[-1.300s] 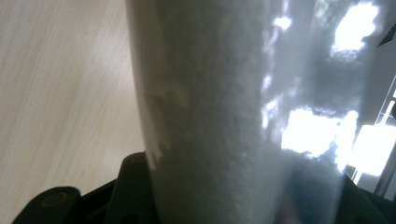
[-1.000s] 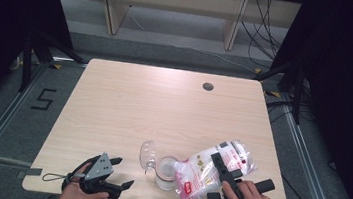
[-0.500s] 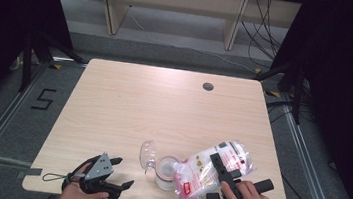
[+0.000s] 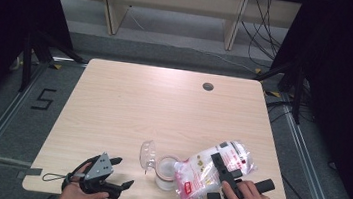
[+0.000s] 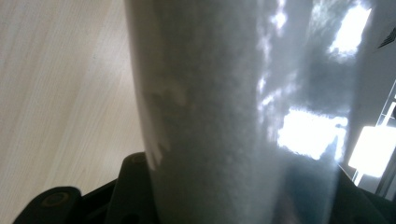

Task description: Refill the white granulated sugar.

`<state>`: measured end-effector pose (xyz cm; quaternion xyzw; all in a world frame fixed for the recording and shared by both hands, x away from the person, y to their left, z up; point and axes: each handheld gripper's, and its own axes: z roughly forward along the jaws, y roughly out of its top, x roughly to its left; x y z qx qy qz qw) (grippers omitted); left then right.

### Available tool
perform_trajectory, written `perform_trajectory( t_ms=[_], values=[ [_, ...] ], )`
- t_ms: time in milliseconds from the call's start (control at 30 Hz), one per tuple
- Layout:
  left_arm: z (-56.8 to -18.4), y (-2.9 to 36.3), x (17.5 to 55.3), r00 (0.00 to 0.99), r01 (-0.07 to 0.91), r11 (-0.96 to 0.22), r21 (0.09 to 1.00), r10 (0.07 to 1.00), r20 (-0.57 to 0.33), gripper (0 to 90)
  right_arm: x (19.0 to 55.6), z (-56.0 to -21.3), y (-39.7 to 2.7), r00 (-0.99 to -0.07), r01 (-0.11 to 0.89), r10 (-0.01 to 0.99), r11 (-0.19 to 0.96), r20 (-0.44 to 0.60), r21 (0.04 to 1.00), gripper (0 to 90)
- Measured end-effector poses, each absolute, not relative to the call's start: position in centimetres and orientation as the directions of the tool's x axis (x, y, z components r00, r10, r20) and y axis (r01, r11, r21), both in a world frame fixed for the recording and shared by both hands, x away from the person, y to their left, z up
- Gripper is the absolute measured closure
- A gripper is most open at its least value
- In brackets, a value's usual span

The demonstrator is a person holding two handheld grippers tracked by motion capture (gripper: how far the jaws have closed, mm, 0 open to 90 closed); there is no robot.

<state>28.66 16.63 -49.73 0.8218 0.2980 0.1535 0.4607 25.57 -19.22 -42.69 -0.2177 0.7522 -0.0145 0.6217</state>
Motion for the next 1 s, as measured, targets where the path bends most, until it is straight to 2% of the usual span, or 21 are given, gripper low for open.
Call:
perform_trajectory(
  t_ms=[1000],
  values=[
    [-49.71,16.64,28.66,0.776,0.345,-0.398,0.85,0.63,-0.019,18.0,25.51,-42.44,-19.26,-0.124,-0.308,-0.378,0.894,-0.918,-0.326,58.3]
  ],
)
